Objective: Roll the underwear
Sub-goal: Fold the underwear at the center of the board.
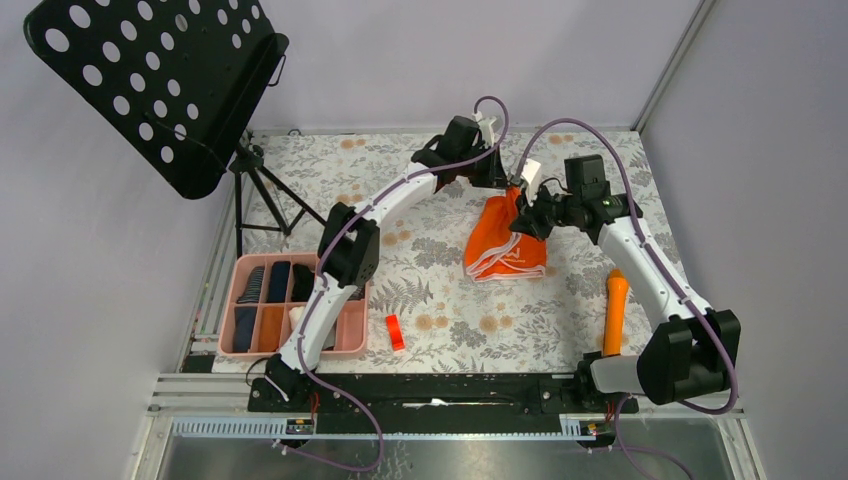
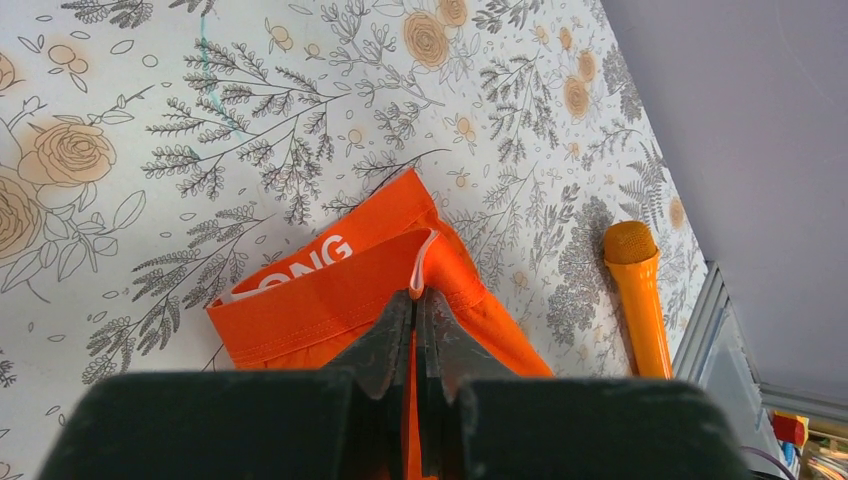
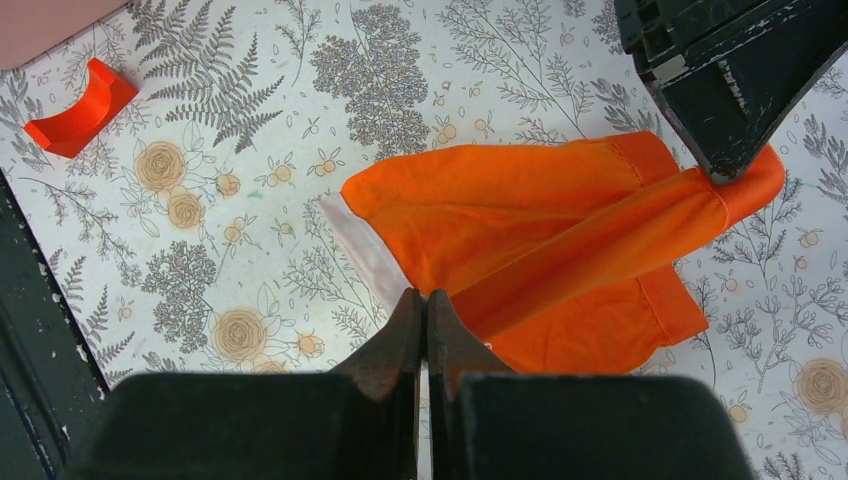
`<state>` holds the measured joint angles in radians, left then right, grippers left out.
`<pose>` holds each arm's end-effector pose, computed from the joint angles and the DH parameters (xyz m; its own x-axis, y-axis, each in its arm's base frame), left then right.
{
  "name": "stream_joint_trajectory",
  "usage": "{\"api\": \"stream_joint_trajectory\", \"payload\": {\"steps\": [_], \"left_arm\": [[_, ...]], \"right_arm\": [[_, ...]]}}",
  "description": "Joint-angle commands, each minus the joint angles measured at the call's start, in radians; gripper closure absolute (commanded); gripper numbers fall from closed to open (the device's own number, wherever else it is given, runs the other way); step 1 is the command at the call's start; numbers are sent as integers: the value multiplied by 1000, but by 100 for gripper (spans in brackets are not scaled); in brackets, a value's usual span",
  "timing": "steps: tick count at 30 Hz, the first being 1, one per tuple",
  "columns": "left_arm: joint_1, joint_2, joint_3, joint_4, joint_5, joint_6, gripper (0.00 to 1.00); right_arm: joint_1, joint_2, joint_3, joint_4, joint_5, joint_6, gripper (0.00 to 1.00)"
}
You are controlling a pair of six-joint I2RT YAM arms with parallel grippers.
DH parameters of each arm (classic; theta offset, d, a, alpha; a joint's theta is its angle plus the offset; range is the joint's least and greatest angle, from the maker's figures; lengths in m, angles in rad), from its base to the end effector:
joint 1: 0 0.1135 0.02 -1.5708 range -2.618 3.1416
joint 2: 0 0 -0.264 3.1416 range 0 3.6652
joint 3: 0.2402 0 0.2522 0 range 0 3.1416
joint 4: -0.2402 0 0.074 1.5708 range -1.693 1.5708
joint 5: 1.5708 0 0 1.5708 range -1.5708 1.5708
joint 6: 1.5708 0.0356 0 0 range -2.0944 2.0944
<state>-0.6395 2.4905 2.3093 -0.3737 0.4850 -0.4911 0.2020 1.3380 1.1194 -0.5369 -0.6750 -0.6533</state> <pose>0.4486 -0.3543 0.2328 -0.7717 0.0540 -0.6337 0.5466 0.5657 -0.6174 0.2751 0.0790 0.3060 -0.1673 -0.5186 -0.8385 -0.8865 0.4513 -0.1022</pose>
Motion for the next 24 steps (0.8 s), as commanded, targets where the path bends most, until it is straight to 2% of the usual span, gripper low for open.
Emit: {"api": "stream_joint_trajectory", "payload": {"steps": [1, 13, 24], "left_arm": [[9, -34, 40, 82, 35, -33, 100], [-23, 29, 48, 94, -12, 10, 100], [-51, 88, 71, 89, -45, 70, 100]], "right_arm": [[-1, -29, 24, -57, -14, 17, 100], [-58, -28, -84, -44, 57, -40, 100], [-81, 58, -183, 50, 78, -47, 100]]}}
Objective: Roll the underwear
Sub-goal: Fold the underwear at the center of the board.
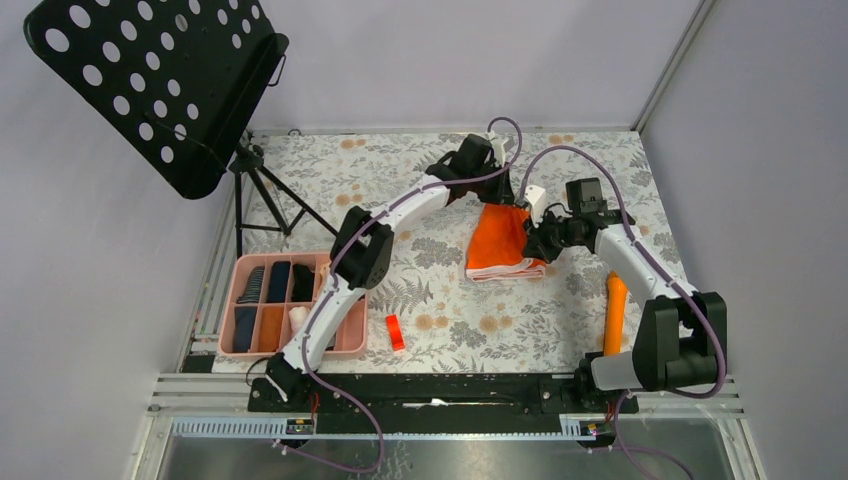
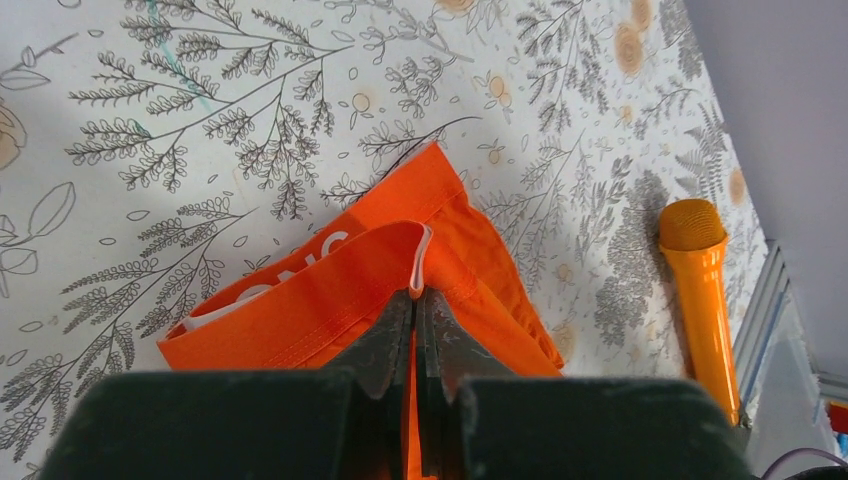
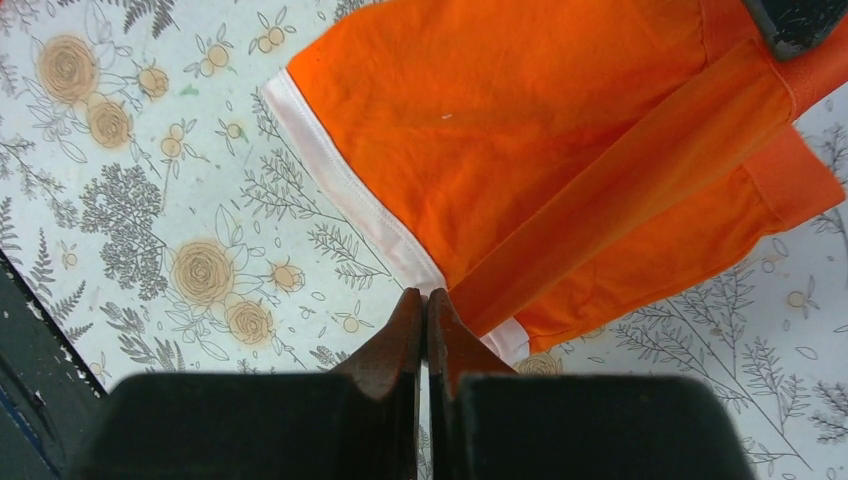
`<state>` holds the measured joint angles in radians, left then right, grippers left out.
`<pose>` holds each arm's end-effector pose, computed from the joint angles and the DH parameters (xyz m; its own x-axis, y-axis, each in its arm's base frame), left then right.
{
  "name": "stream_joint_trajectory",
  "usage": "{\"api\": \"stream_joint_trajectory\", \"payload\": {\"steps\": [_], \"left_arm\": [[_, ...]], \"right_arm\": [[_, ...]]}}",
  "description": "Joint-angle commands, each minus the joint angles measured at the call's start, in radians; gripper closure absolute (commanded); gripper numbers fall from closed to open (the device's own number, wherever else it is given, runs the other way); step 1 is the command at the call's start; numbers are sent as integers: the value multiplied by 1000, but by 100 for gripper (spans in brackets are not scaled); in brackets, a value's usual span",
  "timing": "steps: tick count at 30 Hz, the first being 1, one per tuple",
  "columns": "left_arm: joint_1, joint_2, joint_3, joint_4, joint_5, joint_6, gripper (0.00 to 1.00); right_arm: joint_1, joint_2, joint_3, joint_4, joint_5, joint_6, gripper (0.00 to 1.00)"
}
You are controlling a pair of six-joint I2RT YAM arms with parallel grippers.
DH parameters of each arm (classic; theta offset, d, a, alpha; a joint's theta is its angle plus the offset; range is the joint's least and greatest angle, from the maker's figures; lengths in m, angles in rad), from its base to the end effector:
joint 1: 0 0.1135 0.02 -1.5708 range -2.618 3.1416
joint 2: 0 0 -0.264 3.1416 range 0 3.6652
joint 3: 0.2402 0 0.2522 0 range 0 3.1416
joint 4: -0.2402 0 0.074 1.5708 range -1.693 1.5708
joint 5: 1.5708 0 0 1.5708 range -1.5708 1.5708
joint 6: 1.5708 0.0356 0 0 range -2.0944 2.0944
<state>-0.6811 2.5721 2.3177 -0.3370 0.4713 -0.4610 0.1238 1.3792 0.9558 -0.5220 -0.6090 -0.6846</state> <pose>0.4422 -0.3792 0.1933 -0.7677 0.1121 -0.6309 0.5720 0.5635 -0.5960 0.2735 0.0546 0.2431 -0.3491 -0.5661 -0.7468 -0.8446 0.5352 -0.0109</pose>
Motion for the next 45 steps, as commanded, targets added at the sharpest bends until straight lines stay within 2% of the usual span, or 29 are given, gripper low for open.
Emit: {"api": "stream_joint_trajectory", "payload": {"steps": [1, 22, 28, 30, 32, 36, 38, 42, 45], "left_arm": [[-13, 10, 65, 55, -34, 42, 100], [-63, 58, 79, 109, -95, 52, 100], [-71, 69, 79, 130, -95, 44, 100], [-69, 67, 91, 125, -115, 51, 100], [-66, 62, 109, 123, -123, 63, 88], [-50, 24, 111, 109, -108, 67, 47], [-30, -22, 83, 81, -93, 62, 33], [60, -213, -148, 135, -47, 7, 30], [113, -365, -338, 187, 19, 31, 35]], "right_arm": [[-3, 23, -24, 38, 18, -19, 100], [-52, 90, -104, 98, 138, -44, 97], [-55, 109, -124, 147, 185, -26, 86], [-55, 120, -114, 163, 192, -4, 77], [-56, 127, -92, 165, 190, 25, 69], [-61, 116, -10, 122, 141, 115, 59], [-73, 78, 37, 97, 101, 190, 56], [-112, 18, 85, 119, 109, 379, 46], [-161, 25, 87, 148, 116, 487, 45]]}}
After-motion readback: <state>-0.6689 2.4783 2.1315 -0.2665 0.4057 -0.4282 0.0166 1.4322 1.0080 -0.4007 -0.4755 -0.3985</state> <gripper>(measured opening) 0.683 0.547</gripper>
